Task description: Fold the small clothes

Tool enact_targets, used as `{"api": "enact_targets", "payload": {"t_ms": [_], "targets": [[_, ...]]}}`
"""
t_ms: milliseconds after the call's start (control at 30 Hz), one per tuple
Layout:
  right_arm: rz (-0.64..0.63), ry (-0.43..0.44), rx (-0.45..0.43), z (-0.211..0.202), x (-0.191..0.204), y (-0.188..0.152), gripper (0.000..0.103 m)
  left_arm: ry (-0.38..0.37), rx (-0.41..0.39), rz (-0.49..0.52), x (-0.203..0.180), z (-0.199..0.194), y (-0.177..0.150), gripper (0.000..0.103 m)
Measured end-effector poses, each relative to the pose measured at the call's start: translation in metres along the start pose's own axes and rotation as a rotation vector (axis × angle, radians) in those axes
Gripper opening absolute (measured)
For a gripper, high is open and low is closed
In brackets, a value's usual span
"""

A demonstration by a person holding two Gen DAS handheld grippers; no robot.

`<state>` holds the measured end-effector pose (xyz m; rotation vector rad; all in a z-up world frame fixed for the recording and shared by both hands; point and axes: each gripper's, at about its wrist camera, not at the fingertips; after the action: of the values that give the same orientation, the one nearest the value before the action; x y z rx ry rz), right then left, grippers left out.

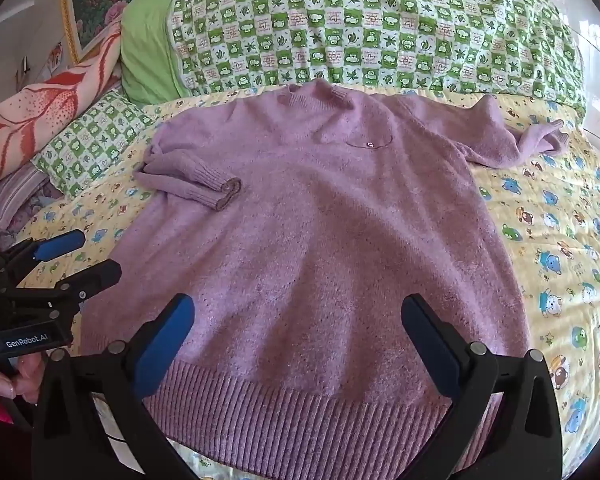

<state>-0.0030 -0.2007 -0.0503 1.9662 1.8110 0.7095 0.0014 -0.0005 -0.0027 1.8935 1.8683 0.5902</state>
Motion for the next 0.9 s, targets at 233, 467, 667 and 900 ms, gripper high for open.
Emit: {"api": "enact_targets", "payload": {"t_ms": [233, 467, 667, 900], "targets": [[0.001, 0.006, 0.011, 0.0008, 0.0045, -0.0047, 0.103, -0.001, 0.004, -0.002, 0.0005, -0.0001, -0.0002, 0.087], [0.004, 0.005, 0.012, 0.0026, 0.0075, -0.0039, 0.103, -0.004, 0.002, -0.001, -0.0014, 0.0007, 0.0004, 0.087], [0.001, 0.009, 0.013, 0.0023, 0.0039, -0.0035, 0.103, -0.004, 0.004, -0.002, -0.0034, 0.0017, -0.0006, 0.087], [0.001, 0.008, 0.013, 0.0026, 0.0058, -0.0038, 0.103, -0.004, -0.004, 0.001, -0.0058, 0.0061, 0.0015, 0.087]]}}
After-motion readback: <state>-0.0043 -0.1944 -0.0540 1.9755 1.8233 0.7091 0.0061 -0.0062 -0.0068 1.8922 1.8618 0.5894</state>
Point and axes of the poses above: each gripper's, at about its wrist camera, not at the fingertips, and z roughly the way its jaws point, x to its left, y to its top, and after that the axes turned 12 degrees about x, right-handed
